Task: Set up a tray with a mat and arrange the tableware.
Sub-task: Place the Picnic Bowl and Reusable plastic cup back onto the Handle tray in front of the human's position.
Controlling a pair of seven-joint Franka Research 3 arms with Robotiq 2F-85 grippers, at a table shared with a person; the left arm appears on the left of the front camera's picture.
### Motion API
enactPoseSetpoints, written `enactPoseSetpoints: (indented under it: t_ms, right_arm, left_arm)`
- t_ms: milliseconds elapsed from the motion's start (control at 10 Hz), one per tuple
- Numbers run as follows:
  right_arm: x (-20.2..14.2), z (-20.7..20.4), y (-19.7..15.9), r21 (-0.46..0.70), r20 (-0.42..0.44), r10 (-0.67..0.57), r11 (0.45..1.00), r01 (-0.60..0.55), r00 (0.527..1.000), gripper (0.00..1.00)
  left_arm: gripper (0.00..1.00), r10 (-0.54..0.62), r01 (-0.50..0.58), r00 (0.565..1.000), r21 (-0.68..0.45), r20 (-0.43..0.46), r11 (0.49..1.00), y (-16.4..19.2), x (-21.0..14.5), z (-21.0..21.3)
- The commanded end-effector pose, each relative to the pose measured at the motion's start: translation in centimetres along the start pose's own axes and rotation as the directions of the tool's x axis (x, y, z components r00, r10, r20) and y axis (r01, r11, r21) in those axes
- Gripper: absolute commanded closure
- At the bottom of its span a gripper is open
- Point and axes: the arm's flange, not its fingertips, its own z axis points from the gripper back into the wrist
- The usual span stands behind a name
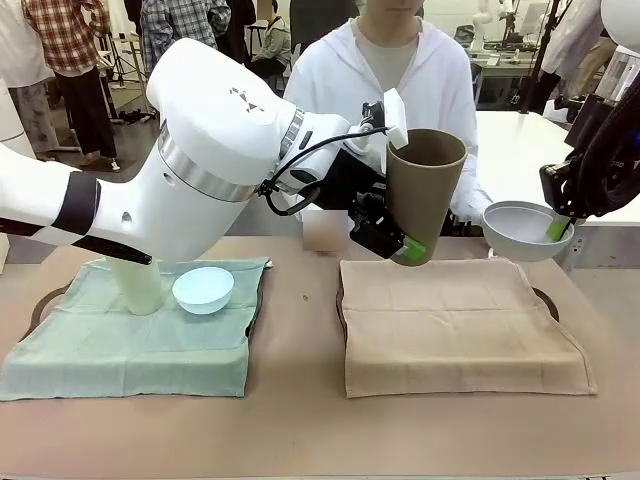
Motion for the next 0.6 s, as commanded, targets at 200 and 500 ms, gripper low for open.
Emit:
enactPoseSetpoints:
  t_ms: [200, 500]
  right_arm:
    - [0.2, -0.1, 0.0, -0.001, 0.003, 0.0, 1.0, 0.0, 1.0, 1.0]
    - [1.7, -1.9, -0.9, -0.003, -0.012, -0.019, 1.0, 0.019, 1.0, 0.96]
  left_arm:
    - [0.32, -0.002, 0.002, 1.0, -0.008, 0.004, 1.0, 0.1, 0.3, 0.1]
    - [0.2, 0.007, -0.007, 1.0, -0.026, 0.024, 1.0, 1.6, -2.1, -0.9]
